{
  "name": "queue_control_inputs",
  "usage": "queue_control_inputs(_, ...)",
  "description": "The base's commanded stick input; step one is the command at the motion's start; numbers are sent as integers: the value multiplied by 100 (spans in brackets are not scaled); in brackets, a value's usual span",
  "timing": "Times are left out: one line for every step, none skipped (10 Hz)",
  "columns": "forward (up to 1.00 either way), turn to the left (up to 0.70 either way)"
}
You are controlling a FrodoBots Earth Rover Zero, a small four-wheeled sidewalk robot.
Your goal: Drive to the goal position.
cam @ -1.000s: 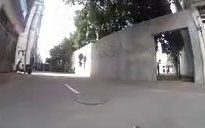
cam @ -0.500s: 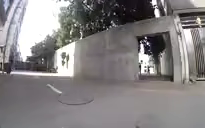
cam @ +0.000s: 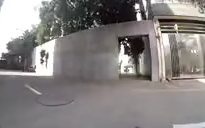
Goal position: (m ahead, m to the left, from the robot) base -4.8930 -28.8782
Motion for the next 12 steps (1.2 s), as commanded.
queue_control_inputs(0,-100)
queue_control_inputs(0,-100)
queue_control_inputs(0,-100)
queue_control_inputs(0,-100)
queue_control_inputs(0,-100)
queue_control_inputs(0,-100)
queue_control_inputs(0,-100)
queue_control_inputs(0,-100)
queue_control_inputs(0,-100)
queue_control_inputs(0,-100)
queue_control_inputs(0,-100)
queue_control_inputs(0,-100)
